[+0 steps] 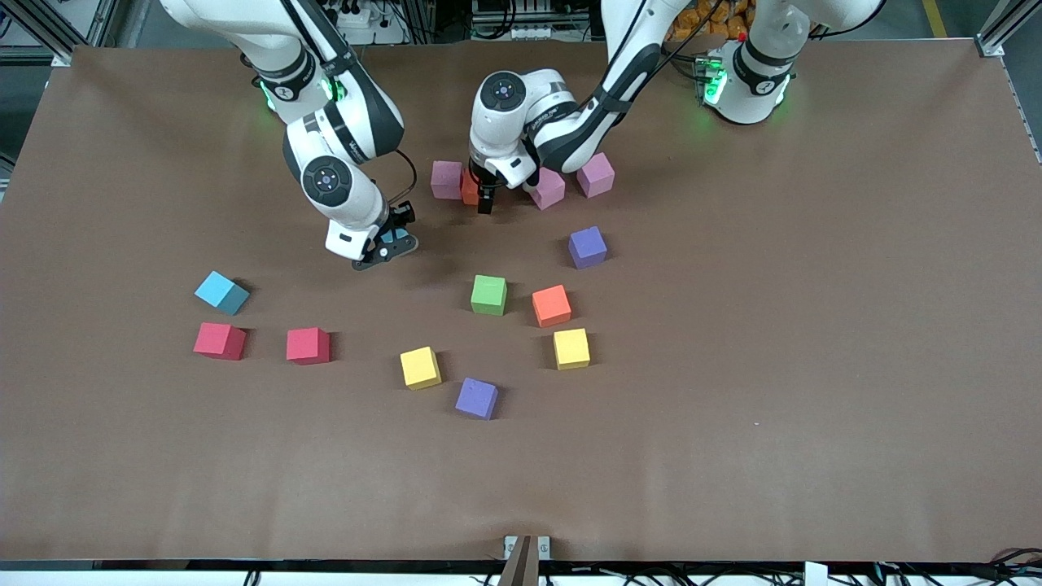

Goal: Form number 2 with 11 blocks

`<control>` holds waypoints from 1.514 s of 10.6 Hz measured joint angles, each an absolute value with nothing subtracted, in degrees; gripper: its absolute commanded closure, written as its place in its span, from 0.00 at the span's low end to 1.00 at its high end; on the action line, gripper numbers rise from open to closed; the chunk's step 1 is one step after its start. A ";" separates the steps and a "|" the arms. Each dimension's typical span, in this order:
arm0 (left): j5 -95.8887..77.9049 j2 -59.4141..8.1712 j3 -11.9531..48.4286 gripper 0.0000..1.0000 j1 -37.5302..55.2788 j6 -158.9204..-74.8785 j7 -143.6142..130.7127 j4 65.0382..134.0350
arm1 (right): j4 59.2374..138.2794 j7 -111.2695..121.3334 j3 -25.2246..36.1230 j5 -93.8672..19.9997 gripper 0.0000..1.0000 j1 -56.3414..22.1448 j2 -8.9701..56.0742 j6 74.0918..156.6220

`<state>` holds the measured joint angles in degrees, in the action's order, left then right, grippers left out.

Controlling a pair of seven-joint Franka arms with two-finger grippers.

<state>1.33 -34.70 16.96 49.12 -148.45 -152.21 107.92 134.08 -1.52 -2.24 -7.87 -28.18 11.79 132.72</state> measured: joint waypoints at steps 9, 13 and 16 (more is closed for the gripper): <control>1.44 -28.64 17.02 0.00 44.19 -133.94 -135.80 107.91 | 134.04 -4.15 -2.73 -7.87 1.00 -28.53 11.79 132.72; 1.44 -26.76 17.52 0.00 40.35 -126.68 -109.03 108.13 | 133.95 -6.30 -3.13 -7.87 1.00 -28.65 11.77 132.72; 1.44 -26.75 19.46 0.00 40.66 -126.00 -98.49 110.26 | 133.87 -7.18 -3.42 -7.87 1.00 -29.01 11.75 132.72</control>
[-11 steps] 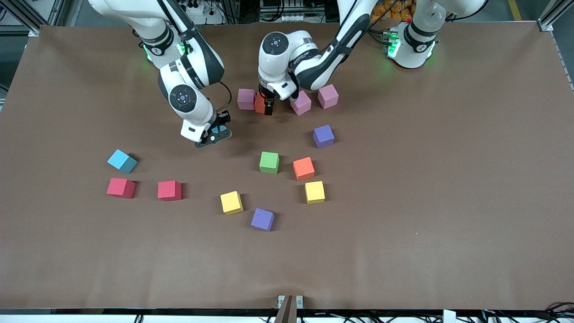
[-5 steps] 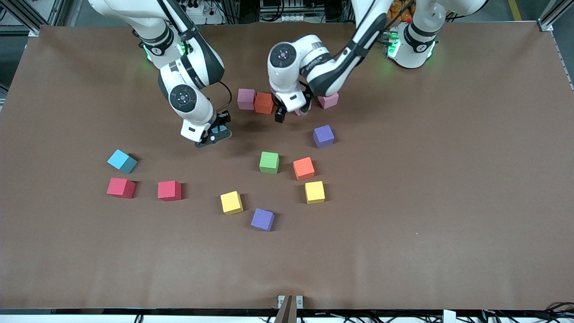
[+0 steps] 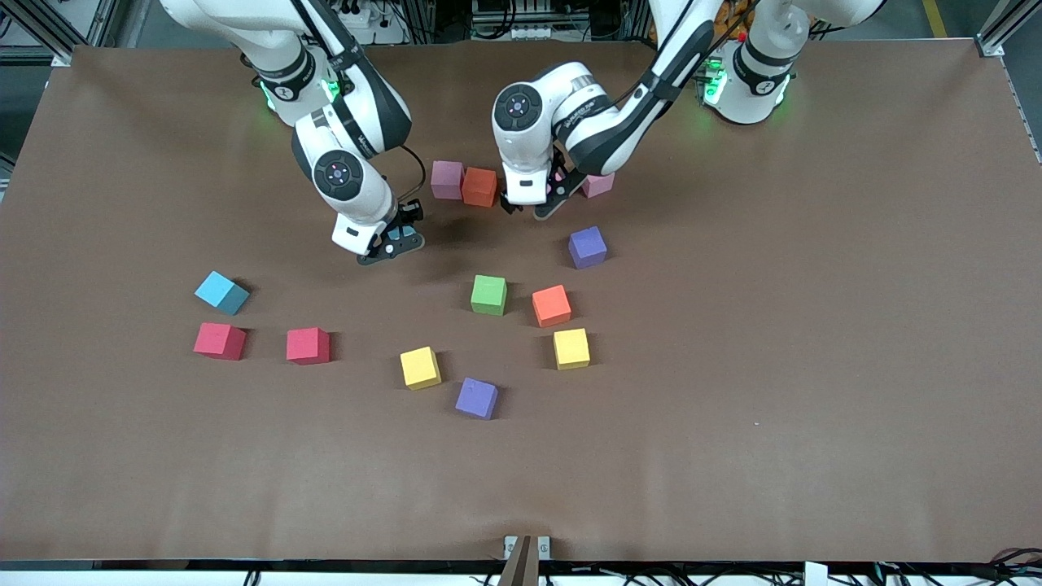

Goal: Form number 2 with 11 blocks

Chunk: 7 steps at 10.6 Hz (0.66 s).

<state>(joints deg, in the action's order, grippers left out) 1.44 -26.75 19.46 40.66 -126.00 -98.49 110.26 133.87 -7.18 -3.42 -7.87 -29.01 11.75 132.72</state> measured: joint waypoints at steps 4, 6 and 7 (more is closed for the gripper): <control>1.44 -26.50 20.44 0.00 40.80 -134.61 -96.87 118.21 | 133.71 -7.41 -3.28 -7.87 1.00 -28.89 11.75 132.97; 1.44 -26.23 20.44 0.00 40.71 -135.48 -96.75 119.54 | 133.06 -7.54 -3.08 -7.87 1.00 -27.93 11.75 133.01; 1.44 -26.04 20.44 0.00 40.70 -136.08 -96.75 119.98 | 132.63 -7.55 -2.93 -7.88 1.00 -27.19 11.77 133.03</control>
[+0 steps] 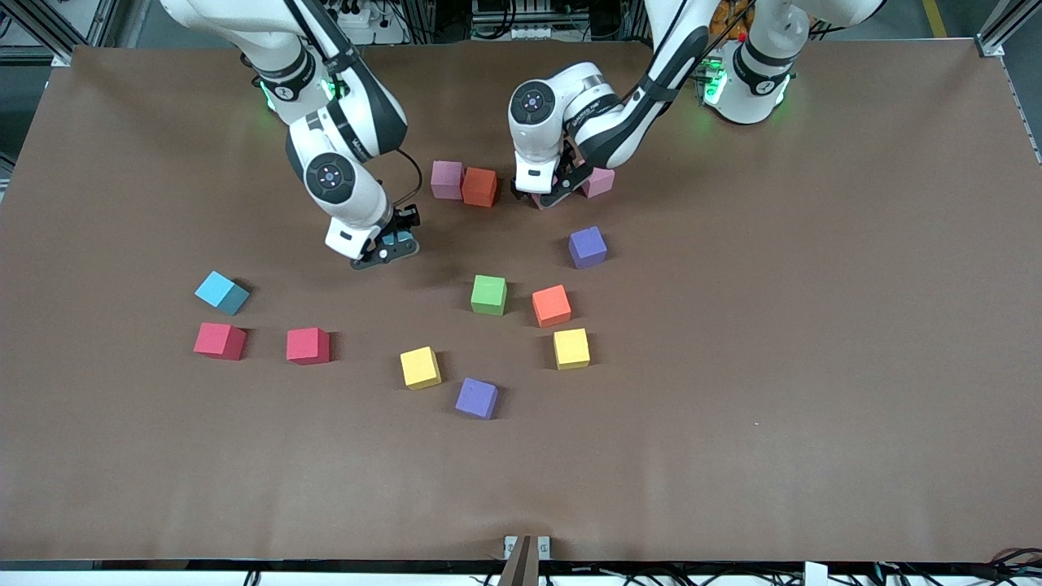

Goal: Form number 2 with 11 blocks

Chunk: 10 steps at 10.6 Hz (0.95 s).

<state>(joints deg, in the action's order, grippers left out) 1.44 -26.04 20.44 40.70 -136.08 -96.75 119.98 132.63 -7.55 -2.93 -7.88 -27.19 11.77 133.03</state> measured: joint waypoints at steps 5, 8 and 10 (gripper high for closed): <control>1.44 -25.34 20.47 0.97 40.74 -143.75 -96.75 124.57 | 128.31 -7.35 -2.62 -7.87 1.00 -20.91 13.10 132.86; 1.21 -24.89 20.36 0.97 40.24 -144.52 -106.69 123.77 | 126.59 -7.29 -2.60 -7.86 1.00 -19.25 14.43 132.81; 0.78 -24.91 20.31 0.97 39.71 -144.58 -118.63 121.43 | 126.51 -7.29 -2.70 -7.86 1.00 -19.27 14.63 131.81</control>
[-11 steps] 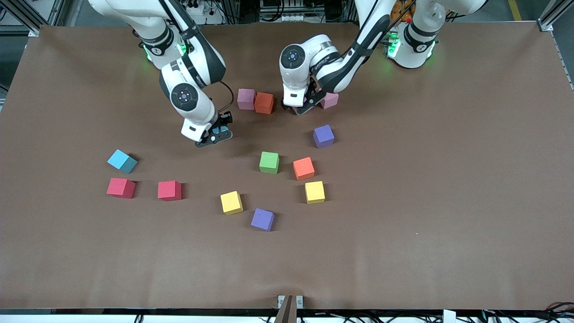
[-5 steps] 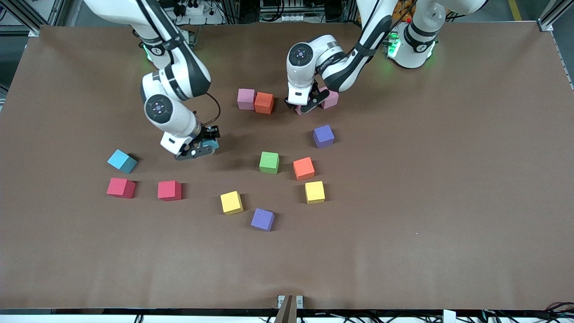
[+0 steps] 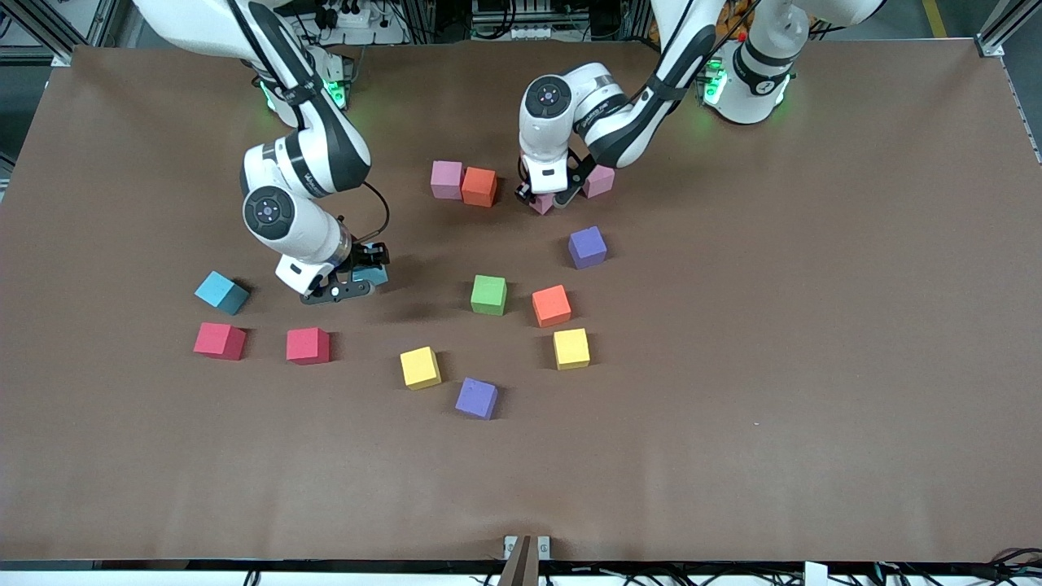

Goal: Form number 2 with 11 blocks

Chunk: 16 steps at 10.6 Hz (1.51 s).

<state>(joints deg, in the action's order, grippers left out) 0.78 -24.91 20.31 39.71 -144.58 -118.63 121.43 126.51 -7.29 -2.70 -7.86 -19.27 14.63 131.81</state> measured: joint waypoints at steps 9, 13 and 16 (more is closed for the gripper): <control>-2.19 -28.76 20.46 0.97 39.99 -152.45 -149.33 118.00 | 126.46 -7.26 -3.33 -7.85 1.00 -22.66 14.71 128.38; -2.19 -30.15 20.60 0.97 42.68 -153.48 -153.56 117.99 | 126.45 -7.26 -3.30 -7.85 1.00 -22.65 14.73 128.38; -2.20 -30.15 20.61 0.97 43.23 -153.49 -154.31 118.01 | 126.45 -7.26 -3.30 -7.85 1.00 -22.65 14.75 128.38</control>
